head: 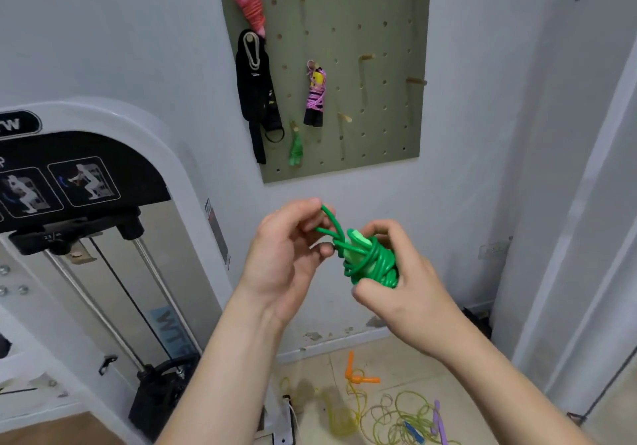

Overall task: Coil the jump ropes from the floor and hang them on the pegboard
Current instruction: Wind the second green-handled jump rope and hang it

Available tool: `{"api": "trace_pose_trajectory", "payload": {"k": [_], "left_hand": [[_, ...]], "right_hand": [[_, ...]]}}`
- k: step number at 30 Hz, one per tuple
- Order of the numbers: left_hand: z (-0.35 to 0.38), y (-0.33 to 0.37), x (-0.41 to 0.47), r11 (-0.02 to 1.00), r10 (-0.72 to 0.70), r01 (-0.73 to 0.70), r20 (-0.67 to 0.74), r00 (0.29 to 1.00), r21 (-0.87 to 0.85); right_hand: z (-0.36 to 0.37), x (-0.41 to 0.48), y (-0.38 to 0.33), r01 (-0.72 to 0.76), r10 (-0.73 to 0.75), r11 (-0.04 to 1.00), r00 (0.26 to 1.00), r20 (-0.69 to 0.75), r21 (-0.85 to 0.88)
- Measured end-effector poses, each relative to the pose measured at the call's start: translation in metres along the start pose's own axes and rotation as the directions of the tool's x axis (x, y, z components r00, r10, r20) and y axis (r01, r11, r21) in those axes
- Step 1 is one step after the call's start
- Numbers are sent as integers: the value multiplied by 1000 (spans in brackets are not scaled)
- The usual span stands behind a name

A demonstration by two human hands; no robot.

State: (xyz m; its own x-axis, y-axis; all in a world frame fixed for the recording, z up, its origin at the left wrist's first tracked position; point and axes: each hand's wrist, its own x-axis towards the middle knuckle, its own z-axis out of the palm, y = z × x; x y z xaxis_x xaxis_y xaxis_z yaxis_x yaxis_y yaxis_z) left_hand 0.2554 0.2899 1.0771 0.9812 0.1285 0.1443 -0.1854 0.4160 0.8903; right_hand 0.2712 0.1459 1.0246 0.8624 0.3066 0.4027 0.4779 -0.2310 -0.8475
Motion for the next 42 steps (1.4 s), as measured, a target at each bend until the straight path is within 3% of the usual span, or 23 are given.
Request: {"api": "trace_pose_trajectory", "payload": {"k": [3, 8, 12, 15, 17, 24, 26, 28, 31, 34, 38, 40, 42], "left_hand": [[7, -8, 39, 989, -52, 50, -7, 999, -137], [23, -30, 87, 972, -25, 20, -16, 1000, -235], [34, -37, 121, 967, -2, 12, 40, 999, -253], [43, -39, 146, 965, -32, 44, 54, 998, -258], [45, -41, 162, 955, -63, 84, 84, 994, -284], [39, -47, 225, 916, -41, 101, 159, 986, -388], [30, -45, 246, 941, -23, 75, 159, 987, -329], [16, -39, 264, 981, 11, 16, 139, 990, -193], [-9, -26, 289, 998, 66, -67, 123, 990, 4], [-31, -15, 313, 965, 131, -150, 99, 986, 213], [-52, 4, 348, 920, 230, -272, 174, 958, 282], [-60, 15, 365, 905, 311, -350, 187, 932, 241], [-65, 26, 381, 819, 445, -478, 174, 879, 319]], "right_hand": [[-12, 38, 16, -126, 128, 946, 992, 12, 298], [-38, 82, 54, -42, 44, 994, 999, -17, 99], [-48, 108, 68, 24, -12, 974, 998, -56, 224], [-54, 126, 73, 21, 0, 877, 999, -43, 481], [-55, 138, 79, -56, 61, 796, 998, 13, 603], [-37, 185, 98, -240, 212, 579, 967, 140, 779], [-30, 202, 103, -266, 211, 537, 961, 178, 801], [-27, 223, 108, -272, 187, 630, 962, 199, 727], [-30, 263, 111, -239, 136, 852, 960, 244, 465], [-26, 307, 110, -127, 78, 961, 976, 201, 244], [1, 356, 100, -4, -53, 966, 976, 211, 260], [14, 375, 97, -28, -61, 923, 974, 218, 385], [26, 391, 94, -89, -36, 833, 976, 213, 546]]}}
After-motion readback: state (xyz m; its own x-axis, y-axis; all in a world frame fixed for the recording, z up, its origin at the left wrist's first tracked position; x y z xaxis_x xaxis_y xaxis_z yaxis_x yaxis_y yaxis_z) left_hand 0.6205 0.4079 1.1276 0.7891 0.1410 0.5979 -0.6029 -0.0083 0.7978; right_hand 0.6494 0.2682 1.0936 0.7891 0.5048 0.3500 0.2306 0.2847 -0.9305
